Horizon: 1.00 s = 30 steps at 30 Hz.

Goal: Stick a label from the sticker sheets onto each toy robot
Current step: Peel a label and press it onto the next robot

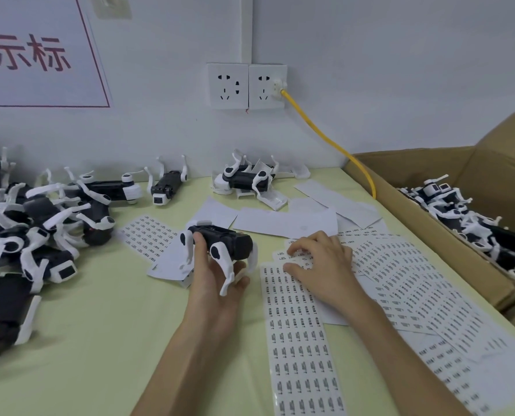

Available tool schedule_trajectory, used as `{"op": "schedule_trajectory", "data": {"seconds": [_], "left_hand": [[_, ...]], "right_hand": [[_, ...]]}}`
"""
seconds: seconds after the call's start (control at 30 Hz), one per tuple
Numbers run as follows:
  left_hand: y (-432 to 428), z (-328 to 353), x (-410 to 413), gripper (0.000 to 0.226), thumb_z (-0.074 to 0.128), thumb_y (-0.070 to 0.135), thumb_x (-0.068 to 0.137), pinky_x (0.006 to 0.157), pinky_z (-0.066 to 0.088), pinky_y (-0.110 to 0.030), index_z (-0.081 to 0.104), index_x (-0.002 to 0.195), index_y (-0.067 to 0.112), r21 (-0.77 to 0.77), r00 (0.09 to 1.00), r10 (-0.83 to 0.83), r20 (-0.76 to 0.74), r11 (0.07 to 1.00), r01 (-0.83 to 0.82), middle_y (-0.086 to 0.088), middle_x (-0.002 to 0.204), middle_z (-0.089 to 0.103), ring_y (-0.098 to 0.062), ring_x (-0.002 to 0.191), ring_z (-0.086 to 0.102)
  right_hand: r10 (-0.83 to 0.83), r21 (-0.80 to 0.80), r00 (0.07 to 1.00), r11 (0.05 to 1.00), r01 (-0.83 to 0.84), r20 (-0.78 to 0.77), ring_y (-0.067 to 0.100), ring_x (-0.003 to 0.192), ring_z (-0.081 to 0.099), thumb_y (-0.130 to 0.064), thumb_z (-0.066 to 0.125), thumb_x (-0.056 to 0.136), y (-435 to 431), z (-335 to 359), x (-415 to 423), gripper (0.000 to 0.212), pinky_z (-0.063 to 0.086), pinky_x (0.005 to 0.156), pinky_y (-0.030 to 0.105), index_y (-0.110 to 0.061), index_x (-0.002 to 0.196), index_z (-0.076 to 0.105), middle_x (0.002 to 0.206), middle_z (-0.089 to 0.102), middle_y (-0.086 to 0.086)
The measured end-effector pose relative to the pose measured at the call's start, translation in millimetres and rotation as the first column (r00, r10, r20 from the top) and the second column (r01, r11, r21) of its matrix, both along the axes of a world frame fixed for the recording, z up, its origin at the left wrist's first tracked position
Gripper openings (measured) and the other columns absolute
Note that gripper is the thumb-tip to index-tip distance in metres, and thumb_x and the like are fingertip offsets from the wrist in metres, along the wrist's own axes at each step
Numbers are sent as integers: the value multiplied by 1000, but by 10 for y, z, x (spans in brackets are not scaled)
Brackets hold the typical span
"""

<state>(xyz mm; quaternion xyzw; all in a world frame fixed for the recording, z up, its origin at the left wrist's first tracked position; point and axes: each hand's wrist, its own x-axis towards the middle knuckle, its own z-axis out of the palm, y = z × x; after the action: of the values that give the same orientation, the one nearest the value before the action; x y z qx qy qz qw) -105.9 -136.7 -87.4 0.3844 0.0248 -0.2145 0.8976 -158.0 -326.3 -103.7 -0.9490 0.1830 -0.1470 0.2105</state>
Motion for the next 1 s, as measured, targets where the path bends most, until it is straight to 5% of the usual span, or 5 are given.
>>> {"op": "schedule_trajectory", "data": {"seconds": [0.13,0.3,0.5,0.83,1.0], "left_hand": [[-5,44,-22,60,41,49,110,68,48,-26,45,58,20,-113,996,-4,93,994,14,-5,70,3,-27,61,46],[-25,51,-41,67,46,52,103,68,13,-34,38,48,14,-74,997,11,80,997,-5,-16,77,10,-25,59,41],[-10,-6,-20,69,47,58,95,65,16,-34,27,47,13,-58,982,-41,182,997,52,-23,74,11,-24,59,26],[-14,-42,4,64,52,55,99,55,34,-27,27,53,17,-161,987,-61,146,983,84,-4,53,22,-26,62,25],[24,-10,22,66,41,60,104,72,26,-33,45,52,19,-260,985,-141,96,952,161,-11,69,30,-25,68,28]], "right_hand": [[17,9,999,1000,-18,30,5,105,42,-45,68,91,14,4,6,9,15,88,26,-42,98,65,104,49,-19],[-55,28,993,998,52,108,13,119,45,-44,67,92,-37,56,10,33,18,93,28,-36,124,63,120,48,-10],[-194,-26,974,980,198,120,24,143,33,-7,63,93,-222,74,-39,68,32,111,50,-27,154,41,163,31,-3],[-264,281,682,956,90,682,6,84,67,-7,65,97,-240,189,-68,14,54,80,17,-14,103,76,92,75,-5],[-499,735,640,660,-156,584,7,58,55,-7,65,97,-330,261,-53,18,50,59,17,-21,93,76,62,64,-10]]}}
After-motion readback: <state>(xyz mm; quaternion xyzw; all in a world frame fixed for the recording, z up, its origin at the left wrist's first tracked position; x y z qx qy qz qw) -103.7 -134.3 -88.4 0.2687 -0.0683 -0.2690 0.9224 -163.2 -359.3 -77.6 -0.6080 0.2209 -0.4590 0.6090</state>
